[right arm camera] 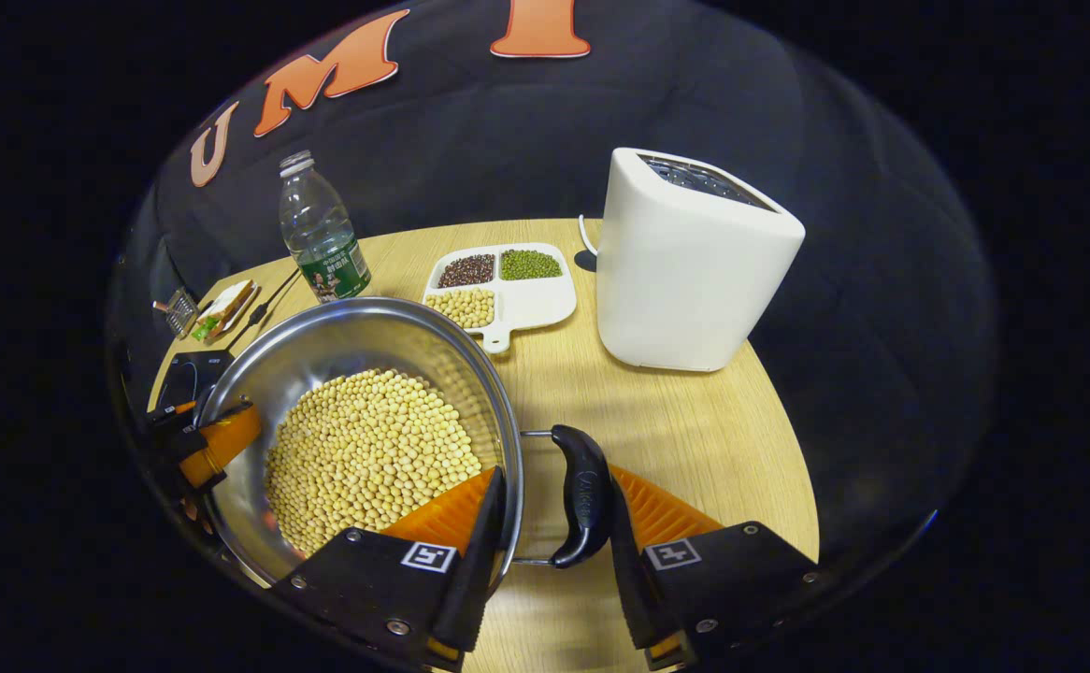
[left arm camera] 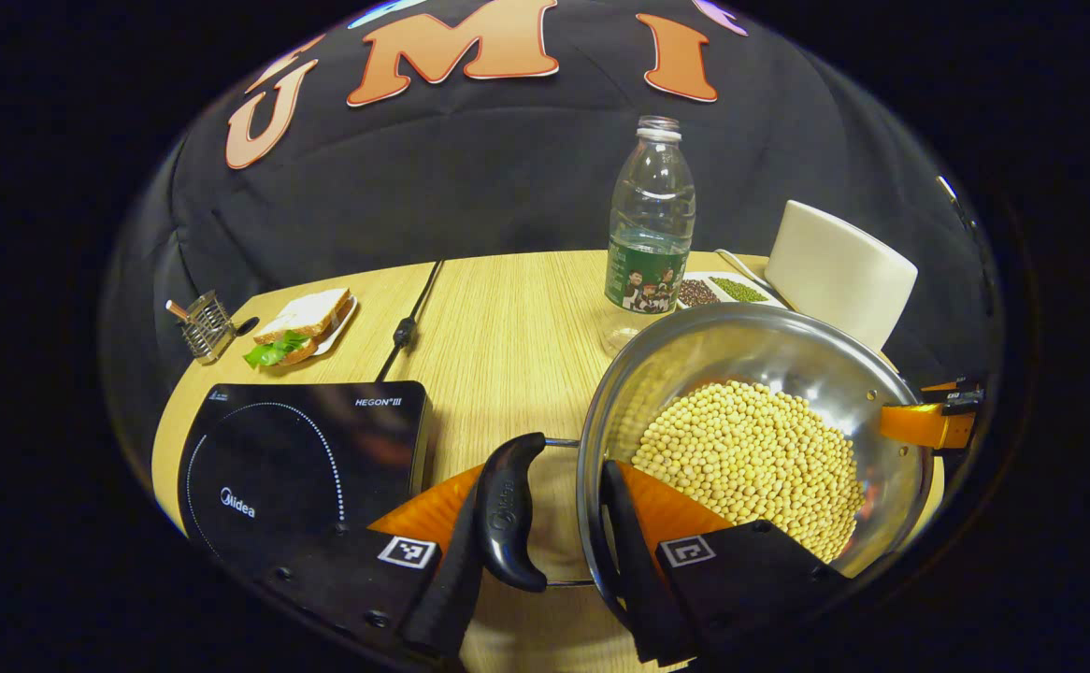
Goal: First push the handle of the pot to place it horizontally, then grasp the pot with both hands and set it on the induction cooktop.
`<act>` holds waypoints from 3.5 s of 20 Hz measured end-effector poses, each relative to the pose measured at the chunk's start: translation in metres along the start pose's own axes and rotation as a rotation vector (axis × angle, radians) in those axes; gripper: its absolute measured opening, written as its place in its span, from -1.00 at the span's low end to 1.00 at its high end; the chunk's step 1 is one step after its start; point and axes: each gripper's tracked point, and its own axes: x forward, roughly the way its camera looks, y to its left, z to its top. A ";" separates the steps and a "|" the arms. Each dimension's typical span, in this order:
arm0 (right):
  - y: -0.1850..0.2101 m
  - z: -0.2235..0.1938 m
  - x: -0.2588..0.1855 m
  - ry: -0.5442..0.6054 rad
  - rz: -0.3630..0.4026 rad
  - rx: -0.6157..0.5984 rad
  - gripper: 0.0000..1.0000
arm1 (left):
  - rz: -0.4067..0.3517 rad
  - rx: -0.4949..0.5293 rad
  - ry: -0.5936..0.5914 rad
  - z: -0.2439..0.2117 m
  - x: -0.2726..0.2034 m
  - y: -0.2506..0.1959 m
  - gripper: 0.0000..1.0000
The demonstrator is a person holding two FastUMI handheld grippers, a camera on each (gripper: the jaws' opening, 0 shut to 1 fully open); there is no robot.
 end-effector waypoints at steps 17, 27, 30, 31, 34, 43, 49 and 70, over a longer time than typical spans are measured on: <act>0.050 0.040 -0.089 -0.142 0.041 0.009 0.10 | 0.067 -0.012 -0.144 0.049 -0.103 0.067 0.38; 0.134 0.064 -0.132 -0.205 0.099 -0.072 0.09 | 0.134 -0.090 -0.181 0.051 -0.154 0.159 0.43; 0.160 0.067 -0.141 -0.215 0.121 -0.096 0.09 | 0.160 -0.109 -0.189 0.050 -0.168 0.186 0.43; 0.169 0.070 -0.145 -0.221 0.130 -0.104 0.10 | 0.168 -0.116 -0.194 0.051 -0.174 0.196 0.43; 0.198 0.075 -0.155 -0.244 0.143 -0.130 0.09 | 0.193 -0.135 -0.196 0.041 -0.187 0.225 0.43; 0.276 0.073 -0.150 -0.250 0.222 -0.169 0.09 | 0.287 -0.180 -0.197 0.028 -0.212 0.299 0.43; 0.309 0.065 -0.146 -0.230 0.250 -0.134 0.10 | 0.328 -0.180 -0.202 0.028 -0.219 0.332 0.43; 0.325 0.047 -0.087 -0.120 0.210 -0.112 0.10 | 0.285 -0.164 -0.082 0.009 -0.155 0.349 0.43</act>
